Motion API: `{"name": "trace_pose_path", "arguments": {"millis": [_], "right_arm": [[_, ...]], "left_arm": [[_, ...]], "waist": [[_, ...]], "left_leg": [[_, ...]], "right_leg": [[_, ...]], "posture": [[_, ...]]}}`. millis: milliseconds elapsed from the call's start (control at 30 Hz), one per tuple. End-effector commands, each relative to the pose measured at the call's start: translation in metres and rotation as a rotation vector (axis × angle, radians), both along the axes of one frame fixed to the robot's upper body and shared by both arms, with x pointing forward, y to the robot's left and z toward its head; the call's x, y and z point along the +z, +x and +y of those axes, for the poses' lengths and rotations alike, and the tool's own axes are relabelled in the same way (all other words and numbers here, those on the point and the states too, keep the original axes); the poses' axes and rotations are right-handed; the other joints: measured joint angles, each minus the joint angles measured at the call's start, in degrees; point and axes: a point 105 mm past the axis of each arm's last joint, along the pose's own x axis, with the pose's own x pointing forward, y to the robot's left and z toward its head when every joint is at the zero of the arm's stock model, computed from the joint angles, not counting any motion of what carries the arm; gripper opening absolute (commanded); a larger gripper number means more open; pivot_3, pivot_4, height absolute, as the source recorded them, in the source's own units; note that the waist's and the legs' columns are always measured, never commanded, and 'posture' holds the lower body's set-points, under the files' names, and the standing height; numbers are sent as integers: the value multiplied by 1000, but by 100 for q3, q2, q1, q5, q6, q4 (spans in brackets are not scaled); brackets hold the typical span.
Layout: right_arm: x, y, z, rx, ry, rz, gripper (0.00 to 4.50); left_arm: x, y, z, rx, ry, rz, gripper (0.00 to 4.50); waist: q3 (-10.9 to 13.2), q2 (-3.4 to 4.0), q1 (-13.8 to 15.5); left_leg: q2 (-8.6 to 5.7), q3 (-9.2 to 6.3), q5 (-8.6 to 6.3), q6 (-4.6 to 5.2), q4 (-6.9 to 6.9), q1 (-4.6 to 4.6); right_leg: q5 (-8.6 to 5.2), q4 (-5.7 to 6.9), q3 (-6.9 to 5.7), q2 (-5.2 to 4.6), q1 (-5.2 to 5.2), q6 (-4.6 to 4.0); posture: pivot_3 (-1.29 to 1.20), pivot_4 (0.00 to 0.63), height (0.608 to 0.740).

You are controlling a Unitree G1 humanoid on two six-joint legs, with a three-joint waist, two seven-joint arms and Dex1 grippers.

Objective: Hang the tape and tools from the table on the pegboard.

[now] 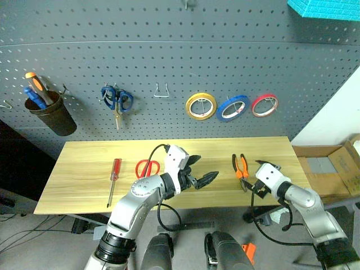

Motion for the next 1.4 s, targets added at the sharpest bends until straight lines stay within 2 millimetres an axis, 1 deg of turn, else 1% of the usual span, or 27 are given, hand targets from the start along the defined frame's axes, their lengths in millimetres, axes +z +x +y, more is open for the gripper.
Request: {"name": "trace_pose_path", "arguments": {"millis": [33, 133, 267, 300, 333, 467, 533, 667, 733, 867, 1033, 1167, 1267, 1367, 1400], "right_arm": [[22, 15, 3, -125, 111, 34, 4458], [28, 29, 4, -226, 216, 92, 4458], [41, 55, -1, -396, 356, 174, 4458], [42, 58, -1, -417, 376, 190, 4458], [44, 60, -1, -437, 396, 206, 4458], [42, 65, 9, -459, 457, 321, 4458], [40, 68, 11, -477, 461, 354, 4458], [37, 73, 12, -505, 457, 396, 4458], [33, 75, 10, -489, 397, 388, 4458], [21, 75, 5, -472, 310, 387, 4458], [-3, 71, 1, -487, 276, 428, 4458], [-8, 70, -1, -486, 268, 435, 4458], [-6, 72, 2, -477, 304, 433, 3857], [-4, 74, -1, -486, 309, 416, 2856], [-2, 75, -1, -488, 310, 409, 2691]], "left_arm": [[3, -6, -7, -26, -2, -37, 4500], [4, -6, -9, -31, -6, -35, 4500], [5, -3, -4, -17, 3, -40, 4500], [6, -2, -3, -13, 5, -40, 4500], [6, -2, -2, -10, 6, -40, 4500], [3, -5, 3, 12, 14, -33, 4500], [3, -7, 5, 23, 14, -30, 4500], [3, -10, 9, 44, 16, -23, 4500], [3, -12, 10, 52, 16, -20, 4500], [3, -13, 10, 61, 11, -15, 4500], [5, -16, 7, 58, -2, -5, 4500], [8, -16, 7, 55, -10, -1, 4500], [8, -16, 7, 55, -9, 1, 4500], [8, -16, 7, 54, -10, 2, 4500], [8, -16, 7, 54, -10, 1, 4500]], "waist": [[87, -2, -48], [227, 6, -71], [325, 13, -71], [334, 12, -66], [335, 12, -61], [338, 12, -46], [343, 12, -42], [384, 17, -43], [408, 20, -42], [462, 18, -38], [481, 8, -36], [487, -1, -31], [489, -5, -30], [489, -5, -32], [489, -5, -32]], "left_leg": [[-1, -3, 1, 2, 0, 7], [-5, -9, 10, 16, -1, 8], [-7, -3, 19, 26, -2, -9], [-10, 0, 19, 27, -2, -28], [-10, -3, 19, 27, -3, -63], [-9, -11, -3, 18, -9, -137], [-10, -12, -14, 12, -9, -175], [-14, -10, -32, 15, -8, -180], [-15, -10, -33, 16, -7, -179], [-15, -13, -33, 17, -6, -177], [-12, -11, -32, 17, -4, -177], [-11, -13, -32, 16, -3, -172], [-10, -12, -32, 16, -2, -172], [-9, -11, -32, 16, -3, -172], [-8, -11, -32, 16, -4, -172]], "right_leg": [[-1, 0, 1, 0, 6, -1], [-1, 0, 2, 1, 1, -3], [3, 1, 6, 1, -7, 4], [9, 1, 9, 1, -24, 14], [25, -4, 3, 2, -50, 42], [1, -11, -8, 5, -110, 54], [-4, -14, -6, 4, -147, 59], [-13, -23, -1, -1, -148, 69], [-18, -22, -2, -2, -148, 77], [-18, -21, -4, -2, -147, 77], [-18, -21, -2, 1, -147, 78], [-18, -20, -3, 1, -143, 78], [-18, -20, -2, 1, -143, 78], [-18, -22, -2, 1, -143, 78], [-18, -23, -2, 1, -144, 78]], "posture": [[-10, 326, 740], [-7, 342, 740], [5, 363, 740], [7, 364, 740], [8, 364, 740], [26, 372, 740], [35, 373, 740], [55, 379, 740], [61, 381, 740], [71, 386, 740], [85, 396, 740], [88, 397, 740], [89, 397, 740], [83, 390, 740], [83, 390, 740]]}}
